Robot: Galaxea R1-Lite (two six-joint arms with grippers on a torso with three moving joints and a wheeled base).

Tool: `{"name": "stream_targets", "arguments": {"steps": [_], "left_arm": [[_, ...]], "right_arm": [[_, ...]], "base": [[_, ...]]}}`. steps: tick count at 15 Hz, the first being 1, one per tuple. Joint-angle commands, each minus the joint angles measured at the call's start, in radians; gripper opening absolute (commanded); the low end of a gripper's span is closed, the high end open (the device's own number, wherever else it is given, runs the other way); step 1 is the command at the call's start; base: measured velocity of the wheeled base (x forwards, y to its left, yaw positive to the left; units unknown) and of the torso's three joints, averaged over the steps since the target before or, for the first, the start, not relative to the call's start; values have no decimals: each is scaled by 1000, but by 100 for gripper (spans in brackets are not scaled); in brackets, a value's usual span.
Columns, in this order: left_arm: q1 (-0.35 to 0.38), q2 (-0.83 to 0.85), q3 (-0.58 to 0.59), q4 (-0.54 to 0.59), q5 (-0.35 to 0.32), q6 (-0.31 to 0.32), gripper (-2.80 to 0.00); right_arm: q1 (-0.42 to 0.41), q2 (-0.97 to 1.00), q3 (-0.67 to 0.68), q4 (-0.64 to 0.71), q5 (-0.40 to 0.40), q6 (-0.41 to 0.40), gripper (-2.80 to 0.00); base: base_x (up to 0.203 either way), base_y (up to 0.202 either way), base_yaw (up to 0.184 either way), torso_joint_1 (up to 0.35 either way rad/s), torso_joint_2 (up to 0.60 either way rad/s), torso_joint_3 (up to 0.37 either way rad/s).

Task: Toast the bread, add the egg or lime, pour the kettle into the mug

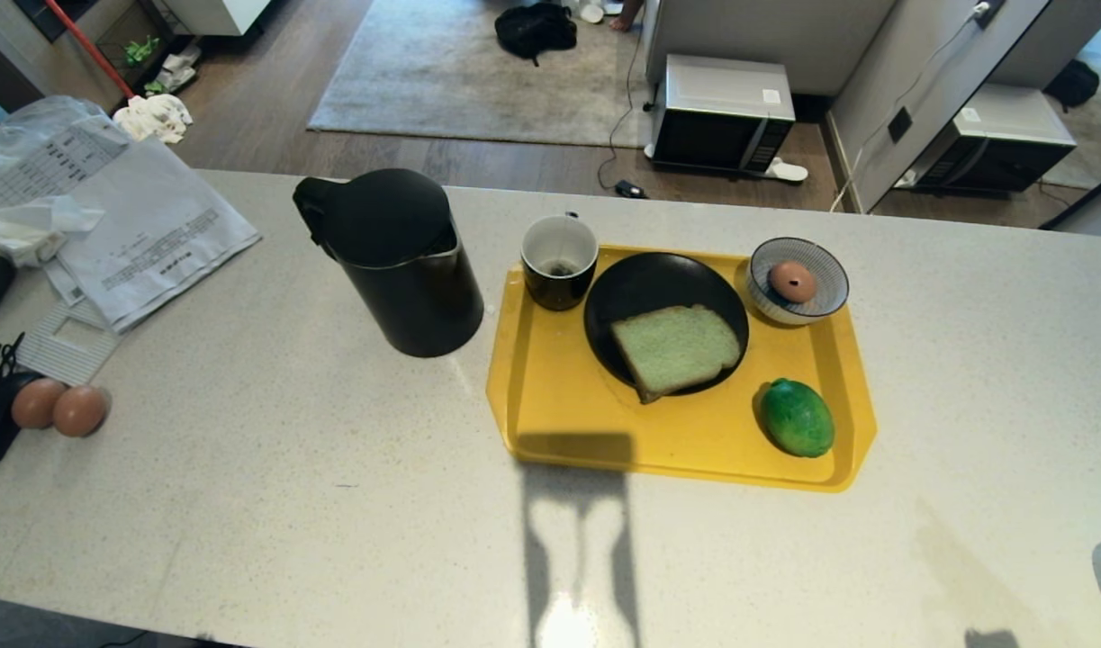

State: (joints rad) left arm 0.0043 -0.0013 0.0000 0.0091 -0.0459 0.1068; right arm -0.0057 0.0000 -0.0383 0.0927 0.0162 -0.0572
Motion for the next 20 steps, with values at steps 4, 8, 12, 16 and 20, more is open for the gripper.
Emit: {"name": "stream_targets", "arguments": {"steps": [4, 8, 12, 16, 20], "left_arm": [[0, 0, 0, 0, 1, 2, -280], [0, 0, 0, -1, 3, 2, -280], [0, 0, 0, -1, 3, 2, -280], [0, 0, 0, -1, 3, 2, -280], [0, 0, 0, -1, 3, 2, -280]], "right_arm": [[0, 0, 0, 1, 1, -1, -280], [0, 0, 0, 1, 1, 0, -280], [0, 0, 0, 1, 1, 0, -280], [0, 0, -1, 1, 1, 0, -280], [0, 0, 0, 1, 1, 0, -280]], "base": [[0, 0, 0, 0, 0, 0], [0, 0, 0, 0, 0, 0], [0, 0, 0, 0, 0, 0], [0, 0, 0, 0, 0, 0], [0, 0, 0, 0, 0, 0]]}}
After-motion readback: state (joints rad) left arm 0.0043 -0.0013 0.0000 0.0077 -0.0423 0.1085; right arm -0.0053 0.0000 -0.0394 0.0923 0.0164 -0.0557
